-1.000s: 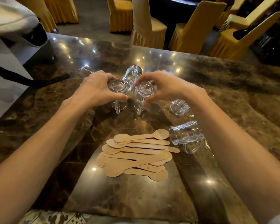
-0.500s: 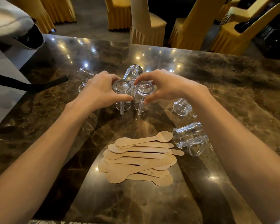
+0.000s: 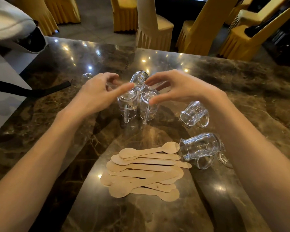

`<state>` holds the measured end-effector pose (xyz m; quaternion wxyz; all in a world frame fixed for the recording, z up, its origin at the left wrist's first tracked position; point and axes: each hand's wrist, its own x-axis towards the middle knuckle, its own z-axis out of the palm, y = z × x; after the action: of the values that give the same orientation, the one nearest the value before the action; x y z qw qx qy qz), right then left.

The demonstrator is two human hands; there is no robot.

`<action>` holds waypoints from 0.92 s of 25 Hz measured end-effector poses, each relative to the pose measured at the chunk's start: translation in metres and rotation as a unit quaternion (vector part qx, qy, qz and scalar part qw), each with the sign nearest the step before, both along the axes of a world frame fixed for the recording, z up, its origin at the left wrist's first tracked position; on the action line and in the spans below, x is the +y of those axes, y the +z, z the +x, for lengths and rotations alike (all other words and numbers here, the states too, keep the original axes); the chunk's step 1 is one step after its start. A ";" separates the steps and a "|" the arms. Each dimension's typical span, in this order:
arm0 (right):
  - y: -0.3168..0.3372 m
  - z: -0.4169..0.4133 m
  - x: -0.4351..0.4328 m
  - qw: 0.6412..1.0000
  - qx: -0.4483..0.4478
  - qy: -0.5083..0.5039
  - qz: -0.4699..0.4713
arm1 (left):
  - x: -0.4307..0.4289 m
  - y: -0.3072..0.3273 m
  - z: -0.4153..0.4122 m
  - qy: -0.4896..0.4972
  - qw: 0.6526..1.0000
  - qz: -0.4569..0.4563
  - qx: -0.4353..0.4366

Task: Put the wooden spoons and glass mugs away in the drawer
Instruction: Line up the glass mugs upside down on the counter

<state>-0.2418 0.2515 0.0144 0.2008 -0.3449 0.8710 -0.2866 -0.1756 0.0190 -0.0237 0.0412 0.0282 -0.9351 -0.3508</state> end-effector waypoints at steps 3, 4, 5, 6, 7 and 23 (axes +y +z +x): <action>0.005 -0.016 0.003 0.994 0.007 -0.068 -0.082 | -0.039 0.000 -0.019 0.124 0.989 0.080 0.021; 0.003 -0.025 0.002 0.988 -0.015 -0.109 -0.106 | -0.052 -0.002 -0.024 0.162 0.981 0.106 0.019; 0.001 -0.033 -0.001 0.979 -0.054 -0.154 -0.121 | -0.064 -0.005 -0.029 0.194 0.974 0.119 0.006; -0.003 -0.041 -0.005 0.968 -0.098 -0.195 -0.120 | -0.075 -0.010 -0.032 0.215 0.970 0.114 -0.017; -0.007 -0.048 -0.009 0.960 -0.129 -0.226 -0.100 | -0.083 -0.016 -0.034 0.223 0.968 0.106 -0.051; -0.026 -0.092 -0.078 0.966 -0.175 -0.124 0.144 | -0.068 0.001 -0.053 -0.209 0.891 -0.399 -0.065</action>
<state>-0.3340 0.1730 -0.0113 0.3603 -0.1463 0.8903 -0.2370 -0.2288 -0.0486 -0.0223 -0.0856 -0.1640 -0.9813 0.0535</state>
